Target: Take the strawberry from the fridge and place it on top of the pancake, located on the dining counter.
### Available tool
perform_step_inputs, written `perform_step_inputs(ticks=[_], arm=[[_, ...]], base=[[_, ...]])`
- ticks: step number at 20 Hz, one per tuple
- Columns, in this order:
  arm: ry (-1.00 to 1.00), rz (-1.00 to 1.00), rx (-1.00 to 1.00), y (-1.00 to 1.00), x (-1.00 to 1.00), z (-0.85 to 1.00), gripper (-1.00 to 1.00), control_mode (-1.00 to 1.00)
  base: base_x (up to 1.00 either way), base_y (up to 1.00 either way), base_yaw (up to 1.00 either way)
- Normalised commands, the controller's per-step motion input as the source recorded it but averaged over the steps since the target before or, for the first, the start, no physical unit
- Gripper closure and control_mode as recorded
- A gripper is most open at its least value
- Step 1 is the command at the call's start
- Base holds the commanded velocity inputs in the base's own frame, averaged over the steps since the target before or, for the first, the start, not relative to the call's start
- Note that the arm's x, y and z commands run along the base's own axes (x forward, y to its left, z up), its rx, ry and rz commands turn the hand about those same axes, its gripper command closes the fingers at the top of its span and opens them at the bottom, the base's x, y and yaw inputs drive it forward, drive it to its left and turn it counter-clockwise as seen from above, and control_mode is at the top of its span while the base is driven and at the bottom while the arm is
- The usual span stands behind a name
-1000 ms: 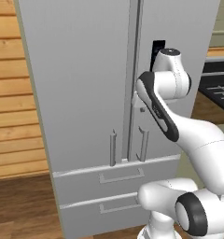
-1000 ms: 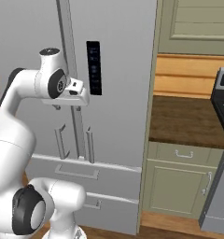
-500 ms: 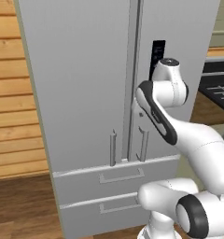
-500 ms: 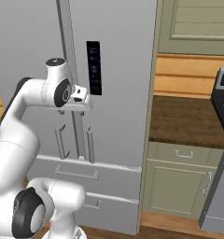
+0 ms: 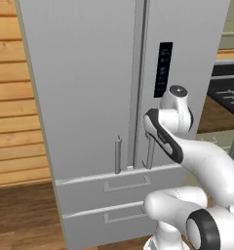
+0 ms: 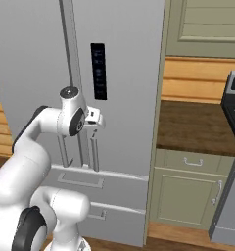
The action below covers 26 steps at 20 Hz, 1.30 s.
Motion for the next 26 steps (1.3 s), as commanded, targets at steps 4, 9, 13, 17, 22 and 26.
perform_step_inputs(ticks=[4,9,13,17,22,26], arm=[[-0.05,0.00,0.00,-0.05,0.27,-0.65,-1.00,-1.00],[-0.02,0.00,0.00,-0.04,0.22,-0.36,-1.00,-1.00],[-0.01,0.00,0.00,-0.11,0.31,-0.17,-1.00,-1.00],[0.00,0.00,0.00,-0.01,0.33,-0.25,-1.00,-1.00],[0.00,0.00,0.00,0.00,0.32,-0.24,-1.00,-1.00],[0.00,0.00,0.00,0.00,0.30,-0.24,-1.00,-1.00]], base=[[0.00,0.00,0.00],[0.00,0.00,0.00],[0.00,0.00,0.00],[0.00,0.00,0.00],[0.00,0.00,0.00],[0.00,0.00,0.00]])
